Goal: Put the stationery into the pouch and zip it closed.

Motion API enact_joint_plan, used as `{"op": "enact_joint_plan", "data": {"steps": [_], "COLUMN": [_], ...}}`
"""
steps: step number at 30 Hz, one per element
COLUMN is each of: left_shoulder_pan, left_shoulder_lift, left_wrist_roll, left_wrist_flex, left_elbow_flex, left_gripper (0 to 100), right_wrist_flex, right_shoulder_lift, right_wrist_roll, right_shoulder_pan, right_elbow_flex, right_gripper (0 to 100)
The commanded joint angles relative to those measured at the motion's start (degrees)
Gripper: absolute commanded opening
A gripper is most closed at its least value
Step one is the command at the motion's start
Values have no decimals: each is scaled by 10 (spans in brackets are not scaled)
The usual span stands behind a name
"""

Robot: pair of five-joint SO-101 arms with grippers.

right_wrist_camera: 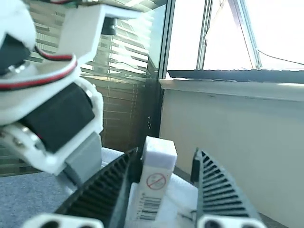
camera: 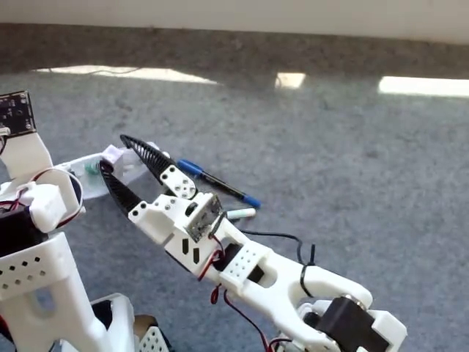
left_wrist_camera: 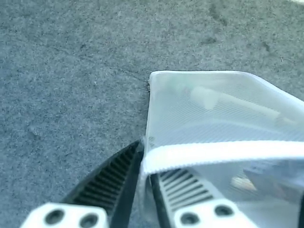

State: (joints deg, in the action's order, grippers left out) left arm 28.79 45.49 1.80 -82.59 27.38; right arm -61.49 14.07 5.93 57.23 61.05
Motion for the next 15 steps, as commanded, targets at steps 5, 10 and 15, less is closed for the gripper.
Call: {"op": "enact_joint_plan", "data": {"steps": [5,10,15], "left_shoulder_pan": [15,15,15], "left_shoulder_lift": [0,0,0], "left_wrist_roll": [2,2,2], "left_wrist_flex": [7,8,8], "left_elbow_flex": [2,2,2], "left_gripper": [7,7,7], "right_wrist_flex": [-11,65,188], "right_shoulder_lift": [60,167,247], "right_wrist_roll": [6,5,4], "right_shoulder_pan": [-7,2,22], "right_elbow_flex": [28,64,71], "right_gripper": [159,159,159]}}
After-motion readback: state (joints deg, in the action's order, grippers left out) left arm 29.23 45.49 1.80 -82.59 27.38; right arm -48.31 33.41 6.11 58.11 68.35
